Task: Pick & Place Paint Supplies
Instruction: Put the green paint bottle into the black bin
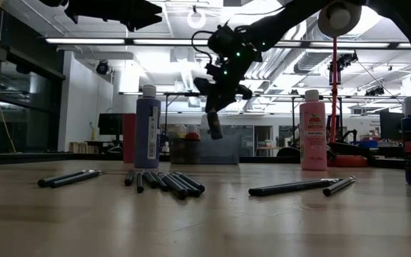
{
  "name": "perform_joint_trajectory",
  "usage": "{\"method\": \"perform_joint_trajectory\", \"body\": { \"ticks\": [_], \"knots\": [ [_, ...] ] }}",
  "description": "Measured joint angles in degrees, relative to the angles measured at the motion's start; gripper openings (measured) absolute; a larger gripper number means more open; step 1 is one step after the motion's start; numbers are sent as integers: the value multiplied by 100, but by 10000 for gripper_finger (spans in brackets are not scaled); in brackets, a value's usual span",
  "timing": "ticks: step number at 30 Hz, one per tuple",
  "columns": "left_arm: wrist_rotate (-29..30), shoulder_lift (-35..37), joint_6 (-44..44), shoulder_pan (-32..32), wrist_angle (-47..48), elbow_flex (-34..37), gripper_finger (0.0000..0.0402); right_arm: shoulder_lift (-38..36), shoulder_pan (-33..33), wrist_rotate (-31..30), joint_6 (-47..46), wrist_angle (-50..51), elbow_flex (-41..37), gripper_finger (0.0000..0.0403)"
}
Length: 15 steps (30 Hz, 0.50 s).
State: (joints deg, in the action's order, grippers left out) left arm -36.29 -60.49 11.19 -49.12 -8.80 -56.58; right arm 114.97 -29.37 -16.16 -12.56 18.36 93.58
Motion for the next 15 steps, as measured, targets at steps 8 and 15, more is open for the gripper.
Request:
{"method": "perform_joint_trajectory", "body": {
  "ticks": [8, 15],
  "knots": [
    [133, 0, 39, 0, -2, 0, 299, -529, 233, 264, 75, 141, -256, 111],
    [144, -2, 56, 0, -7, 0, 299, -1674, 271, 308, -150, -904, -1924, 112]
  ]
}}
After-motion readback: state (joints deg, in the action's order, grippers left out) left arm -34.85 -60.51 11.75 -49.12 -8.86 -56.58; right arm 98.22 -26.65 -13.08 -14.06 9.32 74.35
